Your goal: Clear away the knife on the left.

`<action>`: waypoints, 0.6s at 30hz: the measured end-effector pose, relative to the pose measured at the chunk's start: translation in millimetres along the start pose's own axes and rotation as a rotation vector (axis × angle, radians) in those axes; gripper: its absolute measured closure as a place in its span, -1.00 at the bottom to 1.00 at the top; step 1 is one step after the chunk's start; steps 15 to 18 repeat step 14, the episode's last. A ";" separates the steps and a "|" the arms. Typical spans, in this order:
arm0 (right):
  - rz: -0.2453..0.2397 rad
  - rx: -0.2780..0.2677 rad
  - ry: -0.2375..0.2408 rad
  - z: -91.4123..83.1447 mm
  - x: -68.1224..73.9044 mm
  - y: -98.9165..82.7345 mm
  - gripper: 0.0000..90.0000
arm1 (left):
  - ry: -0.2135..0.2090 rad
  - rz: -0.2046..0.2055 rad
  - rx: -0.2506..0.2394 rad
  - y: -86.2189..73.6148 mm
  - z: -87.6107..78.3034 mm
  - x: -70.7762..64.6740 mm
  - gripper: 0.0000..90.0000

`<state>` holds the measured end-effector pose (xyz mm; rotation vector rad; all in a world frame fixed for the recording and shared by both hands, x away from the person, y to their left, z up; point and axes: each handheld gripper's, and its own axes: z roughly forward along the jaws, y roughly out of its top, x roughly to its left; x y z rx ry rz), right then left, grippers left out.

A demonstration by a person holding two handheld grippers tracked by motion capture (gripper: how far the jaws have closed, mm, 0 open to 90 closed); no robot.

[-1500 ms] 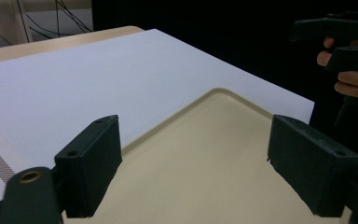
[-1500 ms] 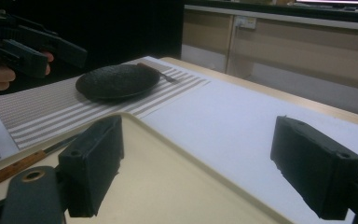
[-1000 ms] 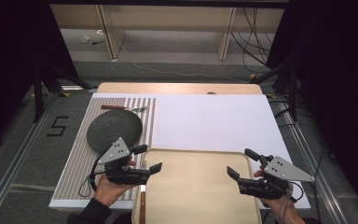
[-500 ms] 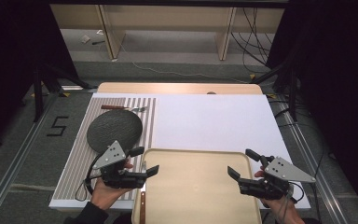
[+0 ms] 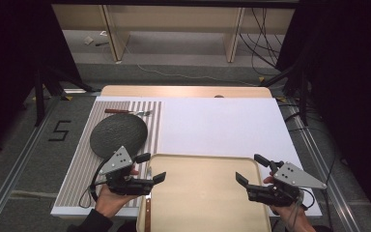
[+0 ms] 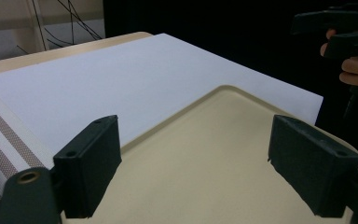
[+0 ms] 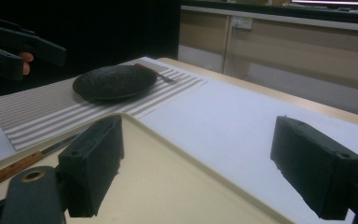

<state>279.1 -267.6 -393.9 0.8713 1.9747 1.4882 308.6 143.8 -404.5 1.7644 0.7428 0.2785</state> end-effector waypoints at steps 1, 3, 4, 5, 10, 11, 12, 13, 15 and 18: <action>-0.001 0.000 0.000 0.1 0.1 0.0 -0.60 | -0.001 -0.001 0.001 0.0 0.1 -0.2 -0.63; -0.001 0.000 0.001 0.3 0.2 0.0 -0.60 | 0.000 0.004 0.005 0.0 0.5 -0.3 -0.63; 0.001 0.001 0.002 0.3 0.4 0.0 -0.60 | 0.001 0.004 0.008 -0.1 0.8 -0.4 -0.63; 0.001 0.002 0.002 0.3 0.4 0.0 -0.60 | 0.001 0.006 0.010 -0.2 1.1 -0.5 -0.63; 0.000 0.003 0.003 0.4 0.6 0.1 -0.60 | -0.004 0.003 0.018 -0.5 1.9 -0.5 -0.63; 0.000 0.003 0.003 0.4 0.6 0.0 -0.60 | -0.005 0.003 0.021 -0.6 2.2 -0.2 -0.63; -0.001 0.004 0.004 0.4 0.7 0.1 -0.60 | -0.006 -0.002 0.024 -0.9 2.6 -0.3 -0.63; -0.001 0.003 0.004 0.4 0.7 0.1 -0.60 | -0.006 -0.003 0.030 -1.1 3.0 -0.2 -0.63; -0.001 0.004 0.005 0.5 0.8 0.1 -0.60 | -0.007 -0.003 0.033 -1.2 3.3 -0.2 -0.63; -0.001 0.004 0.005 0.5 0.8 0.1 -0.60 | -0.007 -0.003 0.033 -1.2 3.3 -0.2 -0.63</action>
